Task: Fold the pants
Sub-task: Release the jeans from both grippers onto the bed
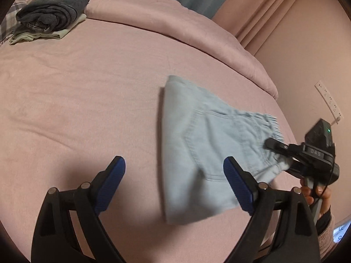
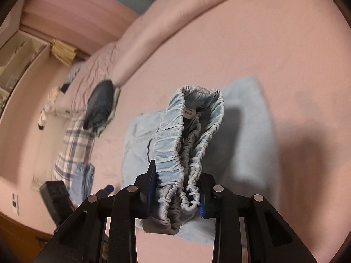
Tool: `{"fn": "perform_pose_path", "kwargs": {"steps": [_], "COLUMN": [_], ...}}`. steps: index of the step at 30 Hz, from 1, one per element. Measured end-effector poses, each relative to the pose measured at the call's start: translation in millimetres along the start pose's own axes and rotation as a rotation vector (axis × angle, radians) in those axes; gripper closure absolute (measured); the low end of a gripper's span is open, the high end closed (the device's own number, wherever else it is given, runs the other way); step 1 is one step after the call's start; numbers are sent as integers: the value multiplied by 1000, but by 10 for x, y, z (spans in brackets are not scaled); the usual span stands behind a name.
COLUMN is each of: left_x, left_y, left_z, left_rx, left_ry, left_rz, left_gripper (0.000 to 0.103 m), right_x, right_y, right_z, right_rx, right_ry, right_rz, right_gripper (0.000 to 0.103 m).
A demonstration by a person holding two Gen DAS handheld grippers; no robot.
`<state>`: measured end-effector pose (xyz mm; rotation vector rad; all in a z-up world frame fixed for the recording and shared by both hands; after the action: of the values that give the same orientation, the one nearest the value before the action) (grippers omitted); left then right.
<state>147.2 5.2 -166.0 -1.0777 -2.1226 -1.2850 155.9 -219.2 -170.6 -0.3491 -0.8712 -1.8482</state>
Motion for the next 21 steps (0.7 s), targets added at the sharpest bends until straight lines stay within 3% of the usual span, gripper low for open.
{"fn": "perform_pose_path", "kwargs": {"steps": [3, 5, 6, 8, 9, 12, 13, 15, 17, 19, 20, 21], "left_x": [-64, -142, -171, -141, -136, -140, -177, -275, -314, -327, -340, -361], "left_y": [-1, 59, 81, 85, 81, 62, 43, -18, -83, -146, -181, -216], "left_z": [-72, -135, -165, -192, -165, -283, -278, -292, -289, -298, -295, -287], "left_rx": [-19, -34, -40, -52, -60, -121, -138, -159, -169, -210, -229, -241], "left_ry": [-10, -5, -6, -19, -27, -19, -15, 0, 10, 22, 30, 29], "left_rz": [14, 23, 23, 16, 14, 0, 2, 37, 48, 56, 64, 77], "left_gripper": [12, 12, 12, 12, 13, 17, 29, 39, 39, 39, 39, 39], "right_x": [-16, -175, -208, -128, -70, 106, 124, 90, -39, -45, -111, -221], "right_y": [-18, -76, -72, -27, 8, 140, 187, 275, 369, 473, 522, 549], "right_z": [-170, -351, -364, -309, -307, -170, -82, 129, 310, 436, 553, 644], "right_rx": [13, 30, 33, 29, 43, 159, 206, 347, 482, 535, 557, 571], "right_ry": [-61, -197, -215, -206, -253, -406, -450, -539, -662, -747, -714, -598], "right_rz": [17, 96, 99, 64, 41, -43, -69, -104, -92, -143, -151, -118], "right_gripper": [70, 56, 56, 44, 43, 38, 38, 38, 38, 38, 38, 38]}}
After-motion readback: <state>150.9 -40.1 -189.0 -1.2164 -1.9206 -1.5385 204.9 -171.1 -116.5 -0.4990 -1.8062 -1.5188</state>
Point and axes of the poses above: each gripper's, at about its wrist camera, not at the fingertips, and x roughly against the way its jaws point, z to its left, y to its top, the point moved 6 cm from there along -x, roughly the way its jaws point, and after that the axes turned 3 degrees about x, right-handed, at the moved point
